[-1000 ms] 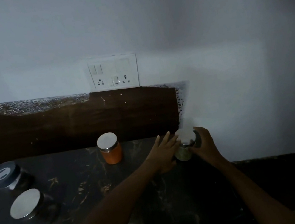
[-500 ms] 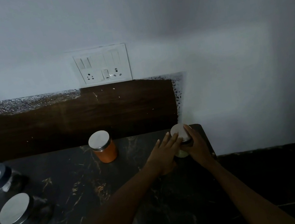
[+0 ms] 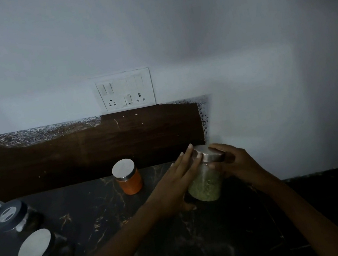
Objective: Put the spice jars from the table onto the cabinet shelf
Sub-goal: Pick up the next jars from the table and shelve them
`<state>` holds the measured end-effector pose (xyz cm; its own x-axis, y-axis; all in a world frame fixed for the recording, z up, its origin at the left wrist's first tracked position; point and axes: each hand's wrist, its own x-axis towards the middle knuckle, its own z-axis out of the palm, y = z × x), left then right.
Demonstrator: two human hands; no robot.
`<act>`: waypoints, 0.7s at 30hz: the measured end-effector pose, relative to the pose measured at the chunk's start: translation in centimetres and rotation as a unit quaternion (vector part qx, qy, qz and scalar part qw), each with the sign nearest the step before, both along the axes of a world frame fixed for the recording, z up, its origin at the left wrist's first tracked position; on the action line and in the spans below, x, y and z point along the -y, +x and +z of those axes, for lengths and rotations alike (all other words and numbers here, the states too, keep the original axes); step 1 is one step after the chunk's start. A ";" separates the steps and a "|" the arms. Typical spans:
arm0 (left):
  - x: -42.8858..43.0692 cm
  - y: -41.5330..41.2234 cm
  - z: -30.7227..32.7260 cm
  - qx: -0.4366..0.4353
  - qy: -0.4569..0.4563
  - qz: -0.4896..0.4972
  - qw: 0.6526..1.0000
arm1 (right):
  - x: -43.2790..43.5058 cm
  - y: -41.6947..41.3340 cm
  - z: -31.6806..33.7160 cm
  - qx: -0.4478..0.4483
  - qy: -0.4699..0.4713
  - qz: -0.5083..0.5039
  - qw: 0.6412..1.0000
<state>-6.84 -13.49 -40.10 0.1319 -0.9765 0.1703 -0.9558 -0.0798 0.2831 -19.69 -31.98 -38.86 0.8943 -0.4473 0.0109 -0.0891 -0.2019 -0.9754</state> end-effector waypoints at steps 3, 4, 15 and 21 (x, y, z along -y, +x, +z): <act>-3.7 -1.3 1.6 -0.053 -0.055 -0.015 0.997 | -3.3 -1.1 2.0 0.001 0.040 0.037 0.999; -4.8 -1.9 2.1 -0.069 -0.064 -0.017 0.995 | -4.2 -1.5 2.3 -0.007 0.055 0.051 0.997; -15.5 -5.9 5.9 -0.258 -0.093 0.007 0.962 | -13.9 -3.2 5.5 -0.031 0.075 0.141 0.987; -18.7 -7.2 5.9 -0.281 -0.124 0.056 0.950 | -17.4 -4.1 5.6 -0.039 0.083 0.155 0.984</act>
<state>-13.99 5.19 -34.22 0.3702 -0.8903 0.2650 -0.6376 -0.0360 0.7695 -23.83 -14.57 -33.27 0.9832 -0.1427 -0.1141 -0.1249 -0.0688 -0.9898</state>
